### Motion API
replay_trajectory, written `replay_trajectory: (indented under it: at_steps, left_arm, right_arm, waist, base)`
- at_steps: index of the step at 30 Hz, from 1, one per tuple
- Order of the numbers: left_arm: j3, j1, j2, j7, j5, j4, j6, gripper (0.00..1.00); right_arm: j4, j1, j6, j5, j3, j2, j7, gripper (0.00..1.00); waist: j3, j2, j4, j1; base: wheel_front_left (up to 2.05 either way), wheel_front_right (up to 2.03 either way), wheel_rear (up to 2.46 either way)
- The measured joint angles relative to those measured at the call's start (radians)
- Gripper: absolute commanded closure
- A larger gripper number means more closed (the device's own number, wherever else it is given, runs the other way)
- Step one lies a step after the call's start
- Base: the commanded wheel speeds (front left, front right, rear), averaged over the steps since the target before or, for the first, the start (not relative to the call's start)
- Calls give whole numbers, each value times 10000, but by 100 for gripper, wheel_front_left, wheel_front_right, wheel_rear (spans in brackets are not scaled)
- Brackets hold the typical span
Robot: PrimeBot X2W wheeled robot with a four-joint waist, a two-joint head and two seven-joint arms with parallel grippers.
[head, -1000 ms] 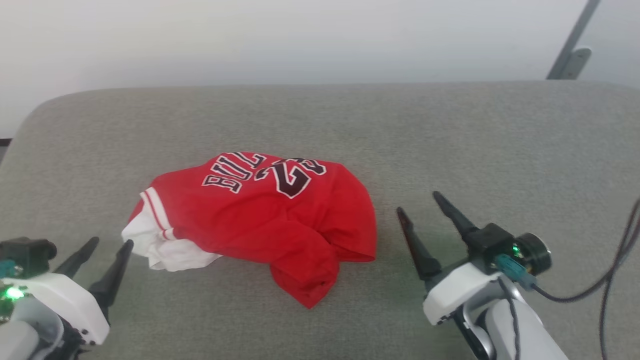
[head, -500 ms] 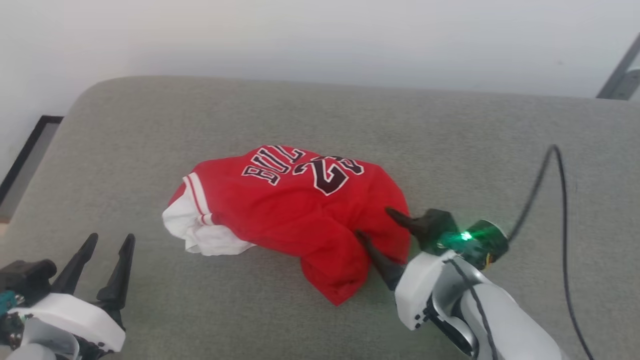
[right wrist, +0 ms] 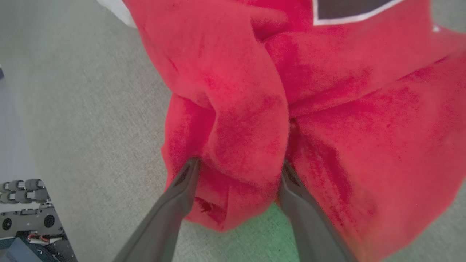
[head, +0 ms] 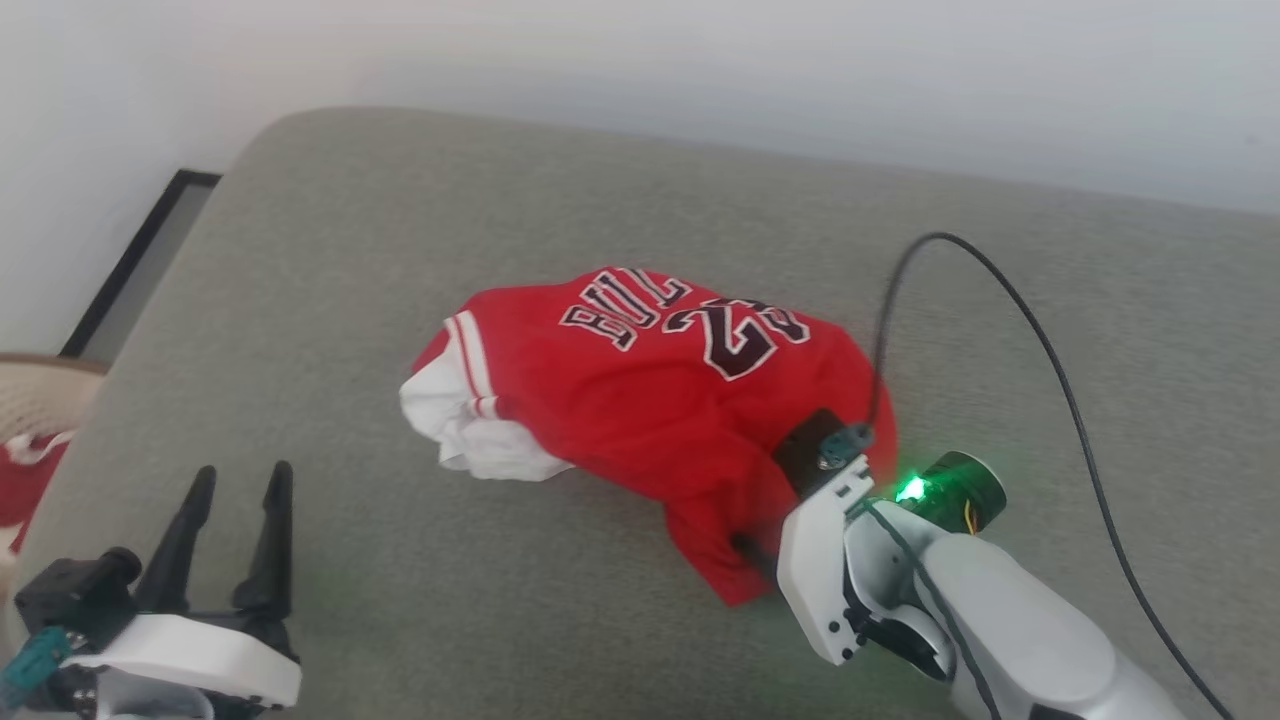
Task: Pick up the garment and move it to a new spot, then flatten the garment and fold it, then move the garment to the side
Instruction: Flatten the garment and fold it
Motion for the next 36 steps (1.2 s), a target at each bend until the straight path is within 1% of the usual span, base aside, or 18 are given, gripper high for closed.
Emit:
replay_trajectory:
  at_steps: [3,5,8,9,10,15,19,20,24,30,31,32,33,36]
  left_arm:
    - [50,6,-337,0,130,-48,-29,0]
    - [-31,5,-430,0,184,-150,-31,0]
    - [25,-4,-606,-2,184,-257,-31,0]
    - [21,-6,-656,0,184,-305,-31,0]
    - [25,-8,-700,-2,184,-337,-31,0]
    - [142,1,-863,0,182,-393,-31,0]
    - [284,179,-899,-2,184,-435,-33,0]
    - [376,248,-894,-2,190,-464,-35,0]
    - [568,396,-888,0,236,-577,-35,0]
    - [828,593,-888,-2,276,-709,-36,0]
    - [848,594,-886,-2,286,-732,-36,0]
    - [848,594,-886,-2,286,-732,-36,0]
    - [878,600,-894,0,303,-757,-42,0]
    - [878,603,-886,0,343,-779,-42,0]
  right_arm:
    - [403,-349,0,203,322,63,731,0]
    - [786,-571,0,314,466,146,1087,0]
    - [1281,-923,0,382,602,267,1225,0]
    - [1419,-1035,0,359,711,284,1204,56]
    - [1559,-1134,0,376,765,301,1085,100]
    - [1998,-1479,2,575,708,324,451,100]
    - [1825,-1773,2,677,669,113,278,100]
    - [1559,-1871,2,734,493,-157,207,100]
    - [945,-1935,2,731,-40,-913,217,100]
    - [-157,-1510,2,449,-1392,-2130,711,100]
    - [-337,-1390,2,412,-1668,-2316,815,100]
    - [-337,-1390,2,412,-1668,-2316,815,100]
    - [-644,-1095,2,268,-2199,-2661,1055,100]
    - [-1009,-558,2,48,-3033,-3053,1475,100]
  waist:
    - [98,0,261,0]
    - [176,0,422,0]
    - [269,1,638,-1]
    - [296,0,693,0]
    - [316,0,742,0]
    - [322,0,772,0]
    - [228,0,594,0]
    - [178,0,462,0]
    - [92,0,162,0]
    - [5,0,-355,0]
    - [-4,0,-434,0]
    - [-4,0,-434,0]
    - [-18,0,-571,0]
    - [-9,0,-710,0]
  base:
    - [0,0,0]
    - [0,0,0]
    - [0,0,0]
    - [0,0,0]
    - [0,0,0]
    - [0,0,0]
    - [0,0,0]
    - [0,0,0]
    - [0,0,0]
    - [0,0,0]
    - [0,0,0]
    - [0,0,0]
    - [0,0,0]
    - [0,0,0]
